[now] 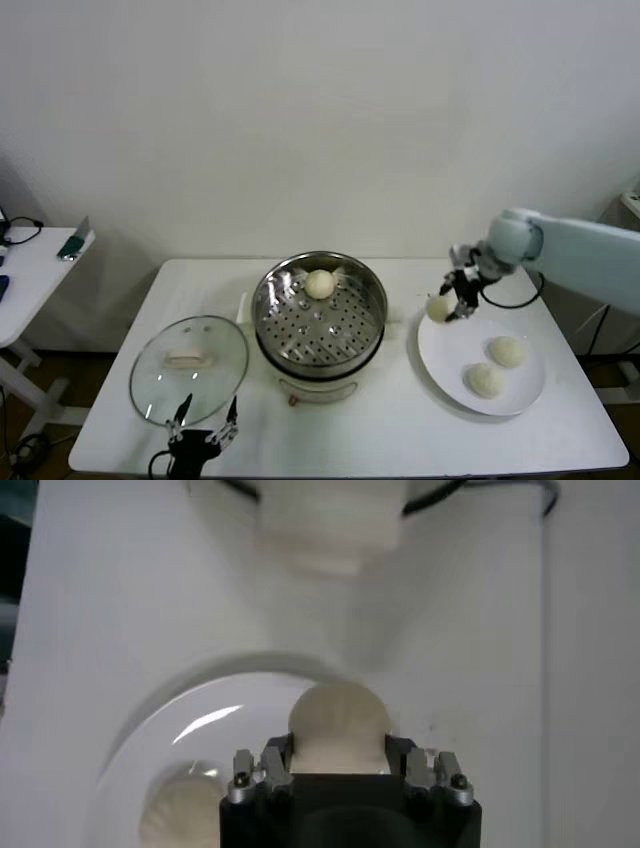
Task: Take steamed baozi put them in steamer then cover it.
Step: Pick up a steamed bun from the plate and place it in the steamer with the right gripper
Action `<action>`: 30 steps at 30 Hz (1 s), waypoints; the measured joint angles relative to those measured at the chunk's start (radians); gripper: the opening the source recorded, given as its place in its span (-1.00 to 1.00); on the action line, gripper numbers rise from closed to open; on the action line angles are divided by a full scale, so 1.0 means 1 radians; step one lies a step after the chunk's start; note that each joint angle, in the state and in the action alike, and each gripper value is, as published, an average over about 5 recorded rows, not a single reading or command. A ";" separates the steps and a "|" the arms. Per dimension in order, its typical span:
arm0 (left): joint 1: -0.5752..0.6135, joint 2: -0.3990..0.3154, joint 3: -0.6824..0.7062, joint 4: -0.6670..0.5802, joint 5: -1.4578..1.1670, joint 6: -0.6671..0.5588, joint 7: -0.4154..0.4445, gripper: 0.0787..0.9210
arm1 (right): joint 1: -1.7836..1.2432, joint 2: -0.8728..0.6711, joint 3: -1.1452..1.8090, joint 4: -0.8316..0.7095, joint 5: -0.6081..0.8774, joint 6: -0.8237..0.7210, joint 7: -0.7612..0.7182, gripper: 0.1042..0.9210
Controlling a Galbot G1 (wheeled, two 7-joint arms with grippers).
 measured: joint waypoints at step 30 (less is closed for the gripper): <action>0.012 -0.003 -0.014 -0.032 -0.002 -0.002 -0.002 0.77 | -0.014 0.528 0.019 0.032 0.290 -0.198 0.213 0.26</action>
